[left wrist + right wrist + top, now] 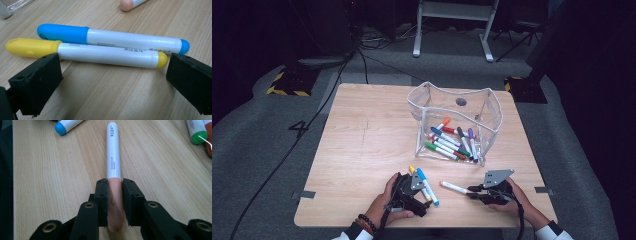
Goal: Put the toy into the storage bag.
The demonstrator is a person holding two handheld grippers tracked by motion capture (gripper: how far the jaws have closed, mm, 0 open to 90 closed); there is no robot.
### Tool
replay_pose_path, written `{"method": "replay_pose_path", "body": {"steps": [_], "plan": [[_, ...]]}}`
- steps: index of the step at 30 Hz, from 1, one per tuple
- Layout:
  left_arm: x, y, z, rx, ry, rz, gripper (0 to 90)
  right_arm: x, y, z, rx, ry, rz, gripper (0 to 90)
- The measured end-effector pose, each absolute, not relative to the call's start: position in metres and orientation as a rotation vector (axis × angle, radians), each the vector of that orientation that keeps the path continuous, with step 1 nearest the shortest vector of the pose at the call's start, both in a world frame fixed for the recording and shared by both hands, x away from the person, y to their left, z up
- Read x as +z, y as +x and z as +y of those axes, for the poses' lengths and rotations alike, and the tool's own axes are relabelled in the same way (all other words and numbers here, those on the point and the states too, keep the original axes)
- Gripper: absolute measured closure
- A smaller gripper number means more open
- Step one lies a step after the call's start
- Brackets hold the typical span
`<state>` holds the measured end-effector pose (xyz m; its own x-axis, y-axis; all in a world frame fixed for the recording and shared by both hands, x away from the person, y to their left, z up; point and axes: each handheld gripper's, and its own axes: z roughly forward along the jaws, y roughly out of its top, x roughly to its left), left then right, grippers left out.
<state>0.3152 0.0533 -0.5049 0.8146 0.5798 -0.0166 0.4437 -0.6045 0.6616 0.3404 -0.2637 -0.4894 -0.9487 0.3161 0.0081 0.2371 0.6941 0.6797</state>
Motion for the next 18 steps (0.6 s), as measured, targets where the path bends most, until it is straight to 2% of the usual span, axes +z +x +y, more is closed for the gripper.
{"method": "replay_pose_path", "body": {"steps": [11,18], "plan": [[-0.505,0.315,0.053,0.261,2.318,0.747,0.4,-0.458,0.339,-0.274,1.166,0.44,2.701,75.8],[-0.505,0.315,0.053,0.261,2.318,0.748,0.5,-0.415,0.339,-0.279,1.235,0.392,2.594,75.8]]}}
